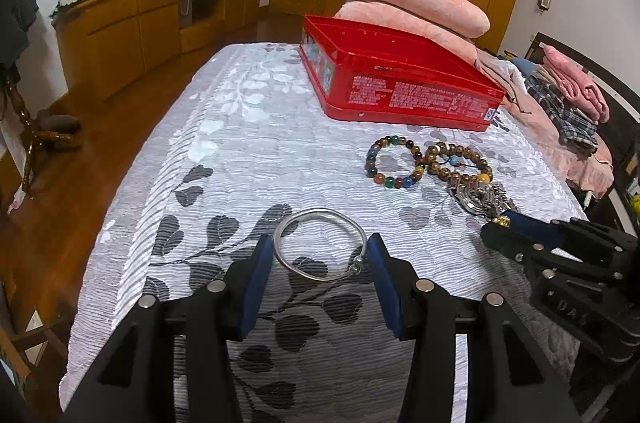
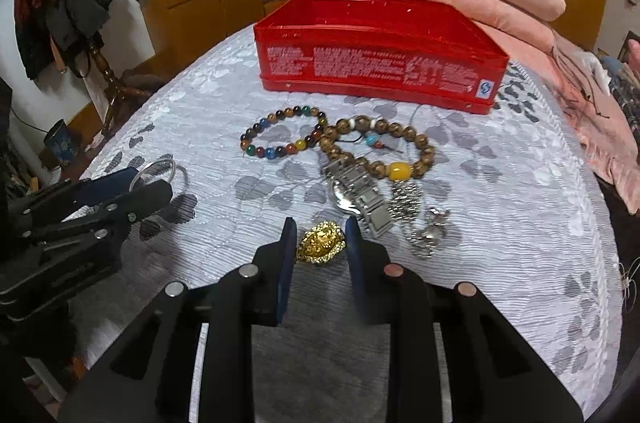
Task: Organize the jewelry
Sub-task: 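Close the left tool on the silver bangle while the right tool grasps the gold pendant, then carry the bangle into the red box with the left tool while the right tool carries the gold pendant there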
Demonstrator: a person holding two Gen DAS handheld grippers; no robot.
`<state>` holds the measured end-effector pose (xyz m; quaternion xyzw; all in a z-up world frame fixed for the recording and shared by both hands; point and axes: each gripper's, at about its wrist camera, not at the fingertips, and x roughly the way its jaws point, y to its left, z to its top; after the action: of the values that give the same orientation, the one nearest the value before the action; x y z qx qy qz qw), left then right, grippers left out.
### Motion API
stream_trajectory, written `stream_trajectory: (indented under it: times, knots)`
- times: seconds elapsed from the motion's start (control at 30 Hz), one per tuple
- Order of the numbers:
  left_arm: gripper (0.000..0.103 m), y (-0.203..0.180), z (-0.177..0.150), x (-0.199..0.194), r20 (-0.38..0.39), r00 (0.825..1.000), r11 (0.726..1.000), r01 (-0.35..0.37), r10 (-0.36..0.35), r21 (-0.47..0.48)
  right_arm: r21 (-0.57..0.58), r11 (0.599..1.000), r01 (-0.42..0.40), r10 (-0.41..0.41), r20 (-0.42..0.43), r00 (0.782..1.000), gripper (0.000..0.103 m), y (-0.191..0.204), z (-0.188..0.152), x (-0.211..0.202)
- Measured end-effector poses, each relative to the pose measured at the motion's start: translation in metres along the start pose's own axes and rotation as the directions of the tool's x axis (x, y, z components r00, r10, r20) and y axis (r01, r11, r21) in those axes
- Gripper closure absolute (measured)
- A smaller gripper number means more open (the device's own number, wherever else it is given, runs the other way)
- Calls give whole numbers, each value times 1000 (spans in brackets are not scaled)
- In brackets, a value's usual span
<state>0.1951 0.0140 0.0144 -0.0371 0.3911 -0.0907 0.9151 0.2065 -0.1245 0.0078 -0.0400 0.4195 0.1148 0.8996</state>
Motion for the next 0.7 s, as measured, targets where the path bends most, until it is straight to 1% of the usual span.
stream_trajectory:
  times: [0.43,0.7]
  knots:
    - [55,-18,9,-8,24,1000,999,10,-11,34,24,1000,4,-5,41,999,79,-13,2,-22]
    - [55,-31,23,-7,46,999,999,22,-24,49,44,999,9,-12,66,998,79,-26,12,-28]
